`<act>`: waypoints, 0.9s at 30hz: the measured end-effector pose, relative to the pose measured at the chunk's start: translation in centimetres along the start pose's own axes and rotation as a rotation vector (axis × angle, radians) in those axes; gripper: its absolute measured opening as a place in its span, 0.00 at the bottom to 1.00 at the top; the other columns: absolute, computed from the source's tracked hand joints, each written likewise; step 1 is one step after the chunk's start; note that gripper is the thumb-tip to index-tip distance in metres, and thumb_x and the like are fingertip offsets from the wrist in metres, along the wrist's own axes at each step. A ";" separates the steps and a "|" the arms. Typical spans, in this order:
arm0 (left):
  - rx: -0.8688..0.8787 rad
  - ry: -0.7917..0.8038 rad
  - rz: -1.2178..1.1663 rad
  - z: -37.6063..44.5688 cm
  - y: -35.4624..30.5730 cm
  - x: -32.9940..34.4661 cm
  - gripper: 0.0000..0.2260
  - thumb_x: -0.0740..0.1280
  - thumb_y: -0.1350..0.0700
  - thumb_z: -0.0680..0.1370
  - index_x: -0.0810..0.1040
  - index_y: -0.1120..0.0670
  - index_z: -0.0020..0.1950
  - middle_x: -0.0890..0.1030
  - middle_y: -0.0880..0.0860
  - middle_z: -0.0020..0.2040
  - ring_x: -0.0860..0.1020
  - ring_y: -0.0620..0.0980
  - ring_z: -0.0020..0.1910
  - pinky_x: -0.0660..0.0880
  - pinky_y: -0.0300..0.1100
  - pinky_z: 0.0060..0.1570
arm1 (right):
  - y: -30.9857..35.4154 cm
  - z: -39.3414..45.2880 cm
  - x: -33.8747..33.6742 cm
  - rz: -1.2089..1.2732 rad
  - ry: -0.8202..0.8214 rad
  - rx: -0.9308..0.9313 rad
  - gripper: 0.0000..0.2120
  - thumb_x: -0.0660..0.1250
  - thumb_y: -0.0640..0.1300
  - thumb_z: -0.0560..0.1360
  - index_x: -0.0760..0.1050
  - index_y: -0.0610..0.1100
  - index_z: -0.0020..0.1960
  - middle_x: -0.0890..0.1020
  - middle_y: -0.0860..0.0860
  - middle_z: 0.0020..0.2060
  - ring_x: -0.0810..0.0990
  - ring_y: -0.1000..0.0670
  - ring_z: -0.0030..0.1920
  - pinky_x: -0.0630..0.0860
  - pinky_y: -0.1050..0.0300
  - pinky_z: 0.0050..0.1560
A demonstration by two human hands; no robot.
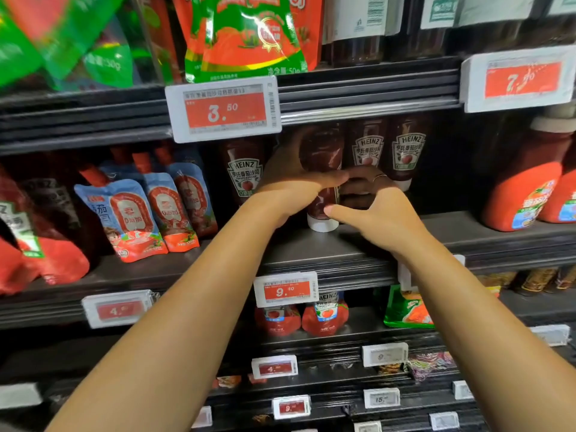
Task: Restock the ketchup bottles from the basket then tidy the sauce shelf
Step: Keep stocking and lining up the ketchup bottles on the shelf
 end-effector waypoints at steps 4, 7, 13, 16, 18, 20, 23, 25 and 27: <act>-0.002 0.149 -0.019 0.2 0.2 -0.4 0.38 0.81 0.50 0.68 0.69 0.44 0.74 0.78 0.45 0.67 0.76 0.48 0.66 0.74 0.52 0.67 | 0.4 1.3 0.3 -0.170 0.052 -0.006 0.29 0.81 0.55 0.66 0.72 0.53 0.61 0.80 0.64 0.48 0.77 0.73 0.46 0.70 0.79 0.41; 0.009 0.091 0.067 -0.2 0.3 -0.6 0.34 0.79 0.47 0.69 0.69 0.44 0.73 0.77 0.46 0.68 0.76 0.48 0.65 0.74 0.52 0.66 | 0.6 1.9 1.0 -0.316 -0.005 -0.010 0.37 0.79 0.62 0.64 0.70 0.50 0.66 0.80 0.51 0.59 0.79 0.53 0.58 0.71 0.63 0.51; 0.130 -0.405 0.103 -3.1 1.9 -4.5 0.16 0.76 0.50 0.72 0.76 0.47 0.56 0.80 0.41 0.48 0.80 0.40 0.50 0.77 0.34 0.51 | 0.6 2.1 2.2 -0.449 -0.093 0.056 0.49 0.77 0.69 0.61 0.66 0.46 0.73 0.78 0.44 0.63 0.77 0.40 0.62 0.73 0.54 0.53; 0.072 -0.557 0.152 -4.4 3.7 -5.6 0.11 0.74 0.56 0.73 0.76 0.53 0.52 0.79 0.48 0.48 0.78 0.48 0.50 0.70 0.26 0.48 | 1.3 2.4 2.7 -0.423 -0.122 0.055 0.50 0.78 0.67 0.62 0.65 0.45 0.74 0.77 0.44 0.65 0.76 0.40 0.65 0.75 0.52 0.59; -0.046 -0.554 0.137 -4.8 5.4 -5.6 0.11 0.73 0.56 0.74 0.76 0.55 0.53 0.79 0.52 0.49 0.78 0.56 0.53 0.70 0.26 0.48 | 1.4 2.5 3.1 -0.414 -0.133 0.057 0.49 0.78 0.65 0.63 0.65 0.43 0.75 0.77 0.43 0.66 0.75 0.40 0.65 0.73 0.54 0.60; -0.112 -0.564 0.162 -5.1 6.1 -5.6 0.19 0.74 0.56 0.72 0.74 0.57 0.61 0.77 0.56 0.56 0.75 0.59 0.60 0.71 0.31 0.54 | 1.5 2.4 3.4 -0.414 -0.144 0.055 0.48 0.78 0.64 0.64 0.65 0.42 0.75 0.77 0.43 0.66 0.75 0.40 0.65 0.71 0.58 0.57; -0.145 -0.512 0.348 -4.5 6.1 -5.2 0.39 0.75 0.52 0.72 0.59 0.60 0.77 0.67 0.61 0.72 0.66 0.59 0.71 0.63 0.43 0.69 | 1.3 1.8 3.7 -0.425 -0.142 0.046 0.49 0.78 0.63 0.65 0.63 0.43 0.76 0.76 0.44 0.67 0.74 0.41 0.66 0.70 0.59 0.58; -0.236 -0.425 0.330 -3.6 6.8 -4.9 0.45 0.75 0.51 0.73 0.51 0.58 0.81 0.63 0.61 0.75 0.64 0.60 0.74 0.62 0.46 0.71 | 1.3 1.6 3.6 -0.437 -0.121 0.038 0.46 0.79 0.61 0.65 0.64 0.44 0.74 0.77 0.44 0.66 0.75 0.41 0.66 0.71 0.58 0.57; -0.293 -0.381 0.295 -2.7 7.7 -4.7 0.47 0.76 0.51 0.73 0.49 0.57 0.81 0.63 0.61 0.76 0.65 0.61 0.74 0.63 0.46 0.71 | 1.3 2.0 3.5 -0.458 -0.097 0.051 0.45 0.80 0.62 0.64 0.66 0.44 0.73 0.77 0.44 0.66 0.75 0.41 0.65 0.73 0.56 0.58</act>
Point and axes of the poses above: each hand's wrist, its own z-axis towards the middle knuckle, its own x-axis out of the palm, y = z × x, the point moved 6 cm from there along z, towards the middle knuckle
